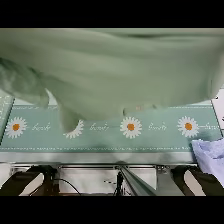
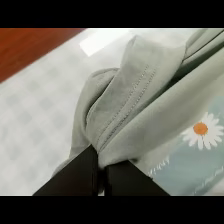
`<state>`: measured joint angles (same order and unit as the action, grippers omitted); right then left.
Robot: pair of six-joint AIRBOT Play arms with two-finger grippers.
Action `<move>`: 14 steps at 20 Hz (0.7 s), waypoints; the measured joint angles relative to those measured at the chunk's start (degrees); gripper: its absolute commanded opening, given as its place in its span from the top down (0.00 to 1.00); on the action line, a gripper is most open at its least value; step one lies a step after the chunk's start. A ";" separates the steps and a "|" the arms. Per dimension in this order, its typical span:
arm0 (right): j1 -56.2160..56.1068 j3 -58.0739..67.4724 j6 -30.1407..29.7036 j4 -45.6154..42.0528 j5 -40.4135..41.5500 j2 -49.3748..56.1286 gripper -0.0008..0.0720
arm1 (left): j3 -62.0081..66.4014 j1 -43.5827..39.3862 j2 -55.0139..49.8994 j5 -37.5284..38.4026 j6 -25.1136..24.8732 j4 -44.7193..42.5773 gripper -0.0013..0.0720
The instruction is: Fold the shirts.
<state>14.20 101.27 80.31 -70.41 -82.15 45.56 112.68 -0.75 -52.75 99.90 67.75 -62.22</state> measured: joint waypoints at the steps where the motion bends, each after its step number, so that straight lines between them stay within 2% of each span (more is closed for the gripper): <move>1: 0.00 0.02 0.26 0.35 -2.38 -0.31 0.96 | 0.00 -0.28 0.59 1.33 0.66 0.00 0.95; 4: 0.00 0.09 0.76 0.59 -8.04 0.63 0.96 | -0.15 -1.46 1.38 3.85 2.25 0.09 0.95; 7: 0.00 0.09 1.64 0.85 -10.67 5.99 0.96 | -2.89 -2.12 0.09 4.83 3.02 0.26 0.95; 12: -5.44 0.07 1.20 0.87 -11.56 23.58 0.96 | -16.44 -2.45 -5.88 2.89 2.23 0.02 0.95; 14: -9.18 0.07 0.42 -1.88 -8.00 31.43 0.96 | -22.64 -2.45 -9.35 -0.50 1.11 -0.04 0.95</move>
<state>5.02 101.34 80.73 -72.29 -90.15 76.99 90.04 -3.20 -62.11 99.39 68.86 -62.26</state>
